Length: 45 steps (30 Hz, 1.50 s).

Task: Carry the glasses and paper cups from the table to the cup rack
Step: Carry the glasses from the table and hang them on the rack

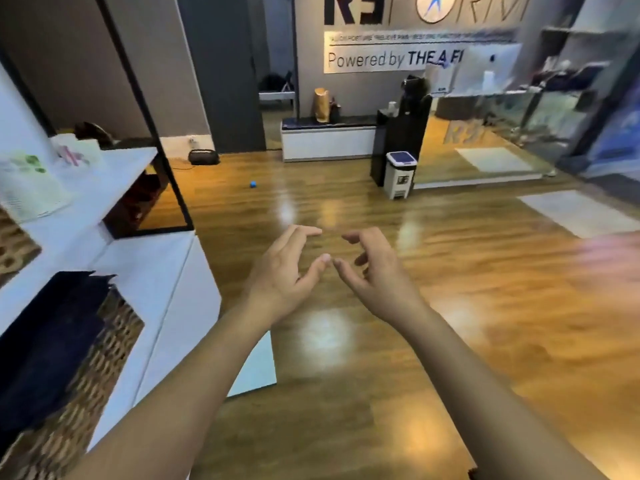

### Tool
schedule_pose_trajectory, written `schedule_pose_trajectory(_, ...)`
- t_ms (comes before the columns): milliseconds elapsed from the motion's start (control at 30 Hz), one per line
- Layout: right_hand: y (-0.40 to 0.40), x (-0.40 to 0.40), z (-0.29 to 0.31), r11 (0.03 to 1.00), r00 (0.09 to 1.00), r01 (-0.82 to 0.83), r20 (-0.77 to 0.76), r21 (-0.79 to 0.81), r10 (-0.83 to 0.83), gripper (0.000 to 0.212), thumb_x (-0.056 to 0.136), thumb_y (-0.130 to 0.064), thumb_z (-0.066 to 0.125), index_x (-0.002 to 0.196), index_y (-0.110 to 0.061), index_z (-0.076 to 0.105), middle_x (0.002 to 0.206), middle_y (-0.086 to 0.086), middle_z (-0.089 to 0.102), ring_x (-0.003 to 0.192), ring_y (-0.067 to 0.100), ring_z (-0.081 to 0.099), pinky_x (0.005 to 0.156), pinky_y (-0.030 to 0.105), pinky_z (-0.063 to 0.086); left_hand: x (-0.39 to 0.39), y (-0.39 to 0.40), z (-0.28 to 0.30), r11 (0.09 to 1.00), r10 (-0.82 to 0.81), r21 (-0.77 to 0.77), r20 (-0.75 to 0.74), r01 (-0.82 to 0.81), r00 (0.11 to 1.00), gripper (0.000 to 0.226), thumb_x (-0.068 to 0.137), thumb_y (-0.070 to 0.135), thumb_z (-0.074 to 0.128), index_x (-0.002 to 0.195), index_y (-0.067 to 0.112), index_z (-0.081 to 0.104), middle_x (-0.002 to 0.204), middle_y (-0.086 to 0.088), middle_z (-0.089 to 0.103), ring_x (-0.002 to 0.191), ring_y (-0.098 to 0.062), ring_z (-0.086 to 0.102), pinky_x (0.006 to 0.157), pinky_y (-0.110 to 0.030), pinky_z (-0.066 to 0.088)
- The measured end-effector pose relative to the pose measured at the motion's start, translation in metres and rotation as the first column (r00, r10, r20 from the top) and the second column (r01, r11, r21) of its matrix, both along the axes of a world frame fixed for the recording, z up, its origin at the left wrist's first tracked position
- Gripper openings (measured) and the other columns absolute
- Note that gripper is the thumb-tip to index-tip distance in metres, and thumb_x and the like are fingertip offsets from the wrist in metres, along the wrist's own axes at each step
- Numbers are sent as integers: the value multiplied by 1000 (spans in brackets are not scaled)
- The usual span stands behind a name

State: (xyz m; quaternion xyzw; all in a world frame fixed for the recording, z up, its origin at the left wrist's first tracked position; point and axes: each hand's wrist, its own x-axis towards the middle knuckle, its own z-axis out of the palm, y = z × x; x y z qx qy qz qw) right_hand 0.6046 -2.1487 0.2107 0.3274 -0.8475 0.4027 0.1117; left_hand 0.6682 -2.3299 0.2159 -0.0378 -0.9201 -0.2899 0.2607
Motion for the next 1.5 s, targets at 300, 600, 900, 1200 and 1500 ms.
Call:
schedule_pose_trajectory(300,92,-143,-26,909,908,416,52,31,-417,45,93,-40,65,133,-22,53,127,-5,50,88,15,61,76,43,56,-217,74,-19,929,-371,26,71,370,926,49,94,50,52,133,20,57,125,4,57,109,-19,61,83,-44,55)
schedule_pose_trajectory(600,184,-227,-42,670,660,741,142,41,-738,43,94,-45,63,132,-30,51,121,-20,44,88,4,57,74,30,52,-389,176,-32,748,-662,87,156,657,733,44,91,55,53,128,30,56,121,17,55,102,-9,60,84,-43,54)
schedule_pose_trajectory(900,331,-260,-74,356,342,934,228,25,-912,40,94,-42,63,130,-29,51,123,-15,48,90,6,59,74,29,52,-468,374,-67,435,-883,62,225,898,412,34,99,42,59,131,33,51,125,24,49,111,-3,56,80,-31,48)
schedule_pose_trajectory(1200,550,-314,-67,58,50,998,215,31,-975,40,94,-47,62,130,-32,50,122,-20,46,90,2,59,73,30,56,-561,635,-59,186,-952,44,253,982,169,36,99,45,59,132,35,49,130,22,52,113,-4,57,86,-37,54)
schedule_pose_trajectory(1500,716,-350,-66,-149,-165,985,216,88,-962,41,93,-52,61,129,-37,50,119,-23,46,89,2,59,71,24,56,-609,834,-65,24,-967,103,254,994,-3,39,99,45,61,134,37,48,129,23,49,114,-3,55,86,-36,58)
